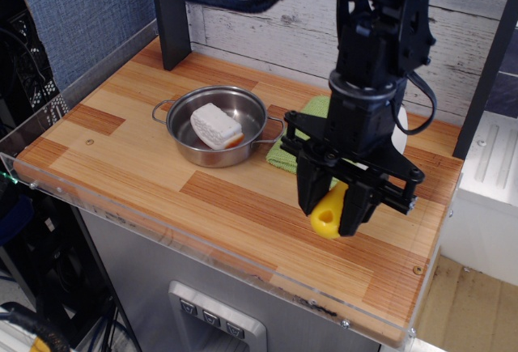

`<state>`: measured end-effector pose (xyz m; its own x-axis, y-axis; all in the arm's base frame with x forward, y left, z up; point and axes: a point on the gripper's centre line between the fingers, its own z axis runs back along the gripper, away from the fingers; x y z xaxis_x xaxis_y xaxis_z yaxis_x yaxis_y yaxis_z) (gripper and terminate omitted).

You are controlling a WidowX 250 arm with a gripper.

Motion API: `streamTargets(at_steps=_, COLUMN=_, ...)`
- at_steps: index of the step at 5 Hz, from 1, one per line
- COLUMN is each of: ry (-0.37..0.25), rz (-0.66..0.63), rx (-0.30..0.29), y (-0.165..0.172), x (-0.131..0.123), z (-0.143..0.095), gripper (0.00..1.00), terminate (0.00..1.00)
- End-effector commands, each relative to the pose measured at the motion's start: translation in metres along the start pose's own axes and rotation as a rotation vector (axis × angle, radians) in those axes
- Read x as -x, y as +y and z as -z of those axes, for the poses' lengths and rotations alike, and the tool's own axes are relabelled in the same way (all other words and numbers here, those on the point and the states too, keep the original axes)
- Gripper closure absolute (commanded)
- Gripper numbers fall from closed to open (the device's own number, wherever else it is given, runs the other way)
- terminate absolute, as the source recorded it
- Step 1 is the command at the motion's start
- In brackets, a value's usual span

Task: Move the knife under the towel.

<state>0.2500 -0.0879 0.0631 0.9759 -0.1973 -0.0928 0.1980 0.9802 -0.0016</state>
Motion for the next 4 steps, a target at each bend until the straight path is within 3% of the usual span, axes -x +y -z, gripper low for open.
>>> streamTargets(at_steps=1, ry=0.036, rz=-0.042, rx=0.000, y=0.000, x=0.022, z=0.003, gripper=1.00, terminate=0.00)
streamTargets(at_steps=2, ry=0.113, rz=-0.102, rx=0.034, y=0.006, x=0.023, z=0.013, gripper=0.00, terminate=0.00)
streamTargets(at_steps=3, ry=0.135, rz=-0.130, rx=0.044, y=0.013, x=0.022, z=0.017, gripper=0.00, terminate=0.00)
streamTargets(at_steps=4, ry=0.012, rz=-0.165, rx=0.029, y=0.026, x=0.028, z=-0.014, gripper=0.00, terminate=1.00)
